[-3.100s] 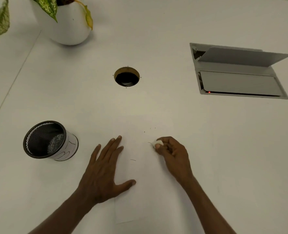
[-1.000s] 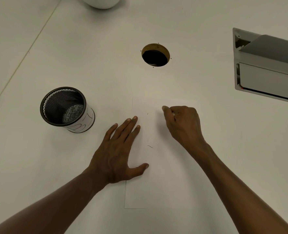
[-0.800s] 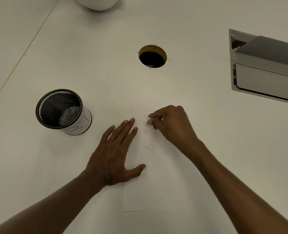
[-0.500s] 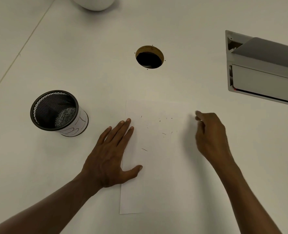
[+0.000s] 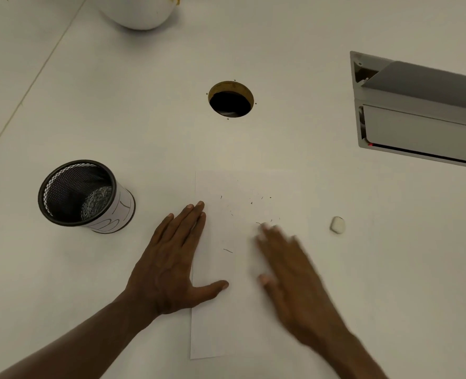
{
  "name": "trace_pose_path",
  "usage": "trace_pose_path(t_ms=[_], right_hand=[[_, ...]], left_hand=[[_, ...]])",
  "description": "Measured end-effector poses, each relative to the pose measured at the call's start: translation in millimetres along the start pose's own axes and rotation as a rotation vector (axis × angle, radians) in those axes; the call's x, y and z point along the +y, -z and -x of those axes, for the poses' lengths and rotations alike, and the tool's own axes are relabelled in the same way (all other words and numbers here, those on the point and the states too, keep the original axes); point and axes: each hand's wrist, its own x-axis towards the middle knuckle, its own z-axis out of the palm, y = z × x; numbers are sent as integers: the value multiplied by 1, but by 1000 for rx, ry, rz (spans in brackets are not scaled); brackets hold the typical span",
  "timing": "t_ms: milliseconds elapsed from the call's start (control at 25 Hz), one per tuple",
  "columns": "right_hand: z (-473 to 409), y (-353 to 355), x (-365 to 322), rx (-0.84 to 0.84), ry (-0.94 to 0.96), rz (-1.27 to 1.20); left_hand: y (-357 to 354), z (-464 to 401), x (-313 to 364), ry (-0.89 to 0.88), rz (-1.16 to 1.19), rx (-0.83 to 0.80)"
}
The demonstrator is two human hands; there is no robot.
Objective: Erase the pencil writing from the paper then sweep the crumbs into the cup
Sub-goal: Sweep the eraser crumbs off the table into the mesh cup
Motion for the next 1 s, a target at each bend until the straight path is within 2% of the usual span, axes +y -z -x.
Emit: trace_pose_path(t_ms=[80, 120, 240, 320, 400, 520, 560, 640, 720, 880, 920, 1000], right_hand=[[7, -16, -22, -77, 41, 33], [10, -23, -26, -35, -50, 72], [5, -30, -22, 72, -499, 140], [-3, -33, -21, 65, -600, 143], [-17, -40, -32, 74, -501, 85], [-34, -49, -45, 48, -212, 3], [-40, -45, -39, 80, -199, -4], [-61, -35, -16, 122, -341, 17], [-76, -29, -8, 70, -442, 35], [-65, -58, -53, 18, -73, 7], [-65, -57, -50, 40, -55, -24], [-87, -41, -27, 109, -180, -34]], left_hand=[[1, 0, 1, -6, -23, -23], [1, 0, 1, -4, -31, -33], [2, 1, 1, 2, -38, -52], [4, 2, 3, 8, -31, -58], [6, 2, 5, 9, -42, -65], [7, 3, 7, 9, -47, -61], [7, 3, 7, 11, -47, -61], [6, 2, 6, 12, -59, -46], [4, 2, 5, 11, -58, -39], [4, 4, 4, -7, -33, -29], [3, 3, 4, -9, -30, -25], [2, 2, 3, 1, -32, -16]])
